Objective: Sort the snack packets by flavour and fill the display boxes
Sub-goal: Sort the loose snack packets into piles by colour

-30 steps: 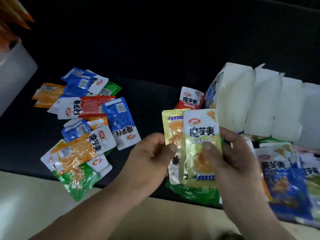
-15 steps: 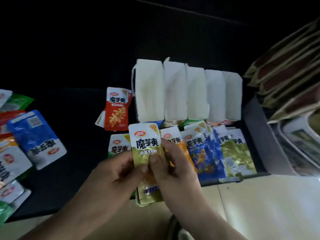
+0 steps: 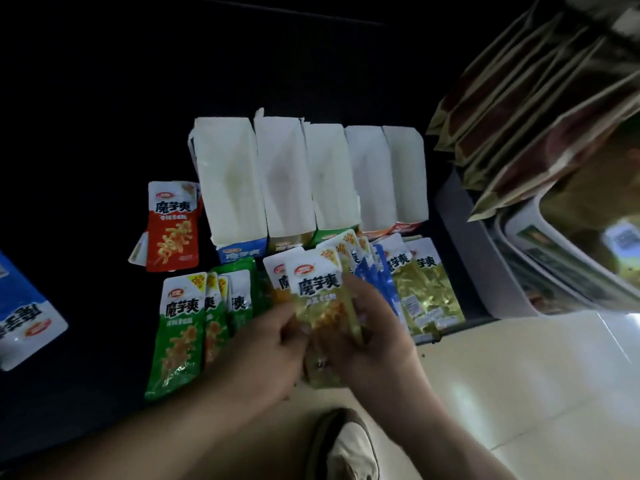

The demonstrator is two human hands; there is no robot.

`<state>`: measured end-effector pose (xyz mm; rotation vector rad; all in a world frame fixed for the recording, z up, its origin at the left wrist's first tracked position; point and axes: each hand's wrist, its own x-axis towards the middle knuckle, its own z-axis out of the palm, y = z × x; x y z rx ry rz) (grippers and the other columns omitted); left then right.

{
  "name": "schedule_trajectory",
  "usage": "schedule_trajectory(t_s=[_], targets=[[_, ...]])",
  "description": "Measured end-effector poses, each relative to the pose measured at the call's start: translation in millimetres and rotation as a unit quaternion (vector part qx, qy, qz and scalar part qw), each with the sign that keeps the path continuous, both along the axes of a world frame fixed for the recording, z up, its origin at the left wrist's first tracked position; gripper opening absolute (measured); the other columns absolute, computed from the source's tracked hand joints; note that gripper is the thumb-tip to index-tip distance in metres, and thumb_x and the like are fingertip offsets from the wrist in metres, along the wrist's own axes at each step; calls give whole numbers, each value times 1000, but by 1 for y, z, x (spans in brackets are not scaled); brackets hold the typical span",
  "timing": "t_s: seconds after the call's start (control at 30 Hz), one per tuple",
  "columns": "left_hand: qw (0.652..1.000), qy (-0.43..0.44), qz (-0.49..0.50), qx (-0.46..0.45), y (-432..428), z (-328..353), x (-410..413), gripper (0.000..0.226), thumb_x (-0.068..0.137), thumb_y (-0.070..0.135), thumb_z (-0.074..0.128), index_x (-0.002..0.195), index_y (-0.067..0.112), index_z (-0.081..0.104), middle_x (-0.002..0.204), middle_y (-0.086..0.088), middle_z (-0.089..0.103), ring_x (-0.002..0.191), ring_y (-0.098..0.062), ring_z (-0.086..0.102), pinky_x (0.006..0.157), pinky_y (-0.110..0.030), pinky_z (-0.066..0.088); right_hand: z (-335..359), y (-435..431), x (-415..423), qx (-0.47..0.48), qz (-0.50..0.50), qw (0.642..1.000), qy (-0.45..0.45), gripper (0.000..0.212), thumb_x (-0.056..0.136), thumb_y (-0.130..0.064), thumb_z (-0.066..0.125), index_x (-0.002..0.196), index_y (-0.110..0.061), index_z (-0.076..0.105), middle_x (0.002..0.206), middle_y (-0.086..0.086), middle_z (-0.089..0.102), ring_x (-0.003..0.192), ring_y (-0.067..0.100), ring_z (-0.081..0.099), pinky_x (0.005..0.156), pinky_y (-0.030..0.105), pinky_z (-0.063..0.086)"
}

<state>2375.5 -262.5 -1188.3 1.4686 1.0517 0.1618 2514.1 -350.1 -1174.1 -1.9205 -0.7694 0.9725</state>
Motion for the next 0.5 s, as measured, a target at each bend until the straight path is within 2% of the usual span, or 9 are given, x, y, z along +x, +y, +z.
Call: schedule_trajectory(t_s=[0.07,0.1,0.17,0.23,0.3,0.37,0.43,0.5], targets=[[999,-5,-45,5,5,7,22,22,107,23,53,106,45,58,67,28,67,53,4,59,53,-16,46,1,-3,22,25,-42,999,-11,60,89,-8,77,133,-46,62,113,-12,74,98,10,74,87,41,63],[998,-6,-61,6,8,9,31,27,106,21,56,112,47,58,78,28,70,60,6,62,56,-16,50,0,-6,36,35,-66,997,-21,56,89,-7,76,127,-48,65,113,-15,74,102,12,73,88,45,62],[997,7,-71,27,12,7,45,38,104,20,60,134,42,54,93,13,72,75,-1,69,73,-28,60,-4,-9,65,49,-127,990,-36,50,90,-9,76,121,-48,68,112,-18,72,103,13,73,86,49,63],[995,23,-63,68,13,3,56,49,103,24,60,150,33,46,96,9,69,83,-9,70,81,-31,59,-11,-13,93,44,-166,983,-69,48,90,-10,77,122,-44,68,114,-15,73,98,6,72,83,43,65],[994,20,-40,103,9,-1,65,49,103,25,60,150,31,46,94,11,66,82,-7,68,73,-24,56,-21,-16,113,20,-175,980,-94,50,90,-10,75,129,-39,65,118,-13,71,98,4,71,84,41,65],[992,12,-2,126,2,-6,71,47,102,22,61,147,29,50,92,11,66,79,-7,66,69,-22,52,-33,-19,126,-4,-166,978,-127,52,91,-12,70,135,-38,61,121,-12,69,106,9,69,90,46,62],[992,0,27,123,-3,-13,75,44,101,18,61,144,27,54,91,10,65,79,-7,64,70,-22,49,-42,-21,134,-31,-134,970,-201,51,92,-19,69,140,-35,58,126,-7,65,114,17,64,97,47,57],[992,-5,34,122,-7,-17,77,44,100,18,61,143,28,54,92,12,64,80,-7,62,72,-22,47,-48,-22,138,-68,-85,946,-306,52,93,-27,70,143,-30,57,127,1,62,118,26,56,100,48,50]])
